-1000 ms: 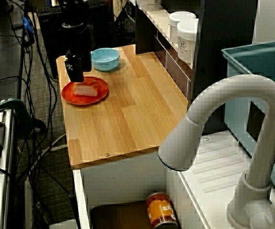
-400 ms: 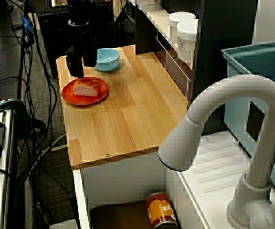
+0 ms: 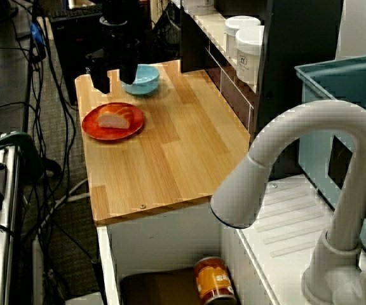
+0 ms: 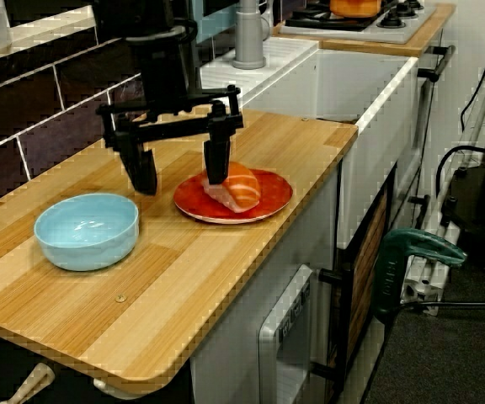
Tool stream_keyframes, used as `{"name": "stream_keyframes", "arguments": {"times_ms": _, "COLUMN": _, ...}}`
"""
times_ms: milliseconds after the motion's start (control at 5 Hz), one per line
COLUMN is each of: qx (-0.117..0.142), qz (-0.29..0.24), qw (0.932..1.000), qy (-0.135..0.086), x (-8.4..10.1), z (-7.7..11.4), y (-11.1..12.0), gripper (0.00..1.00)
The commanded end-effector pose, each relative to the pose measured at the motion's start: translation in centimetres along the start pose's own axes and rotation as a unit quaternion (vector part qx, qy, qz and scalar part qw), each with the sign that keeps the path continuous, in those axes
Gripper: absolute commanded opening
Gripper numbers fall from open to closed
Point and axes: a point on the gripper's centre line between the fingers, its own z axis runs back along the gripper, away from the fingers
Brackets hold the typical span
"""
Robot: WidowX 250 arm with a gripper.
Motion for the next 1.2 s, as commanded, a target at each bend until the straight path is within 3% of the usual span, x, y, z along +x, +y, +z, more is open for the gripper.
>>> {"name": "stream_keyframes", "arguments": {"times_ms": 0, "qx": 0.009, "qz": -0.019, "qw": 0.9998, "qy": -0.002, "x": -1.5, "z": 0.3, "y": 0.2, "gripper": 1.00}}
{"name": "stream_keyframes", "arguments": {"times_ms": 400, "qx": 0.007, "qz": 0.003, "qw": 1.0000, "qy": 0.000, "x": -1.6, "z": -1.3, "y": -1.5, "gripper": 1.00}}
{"name": "stream_keyframes", "arguments": {"times_ms": 1000, "qx": 0.012, "qz": 0.009, "qw": 0.9999, "qy": 0.000, "x": -1.2, "z": -2.2, "y": -1.6, "gripper": 1.00}}
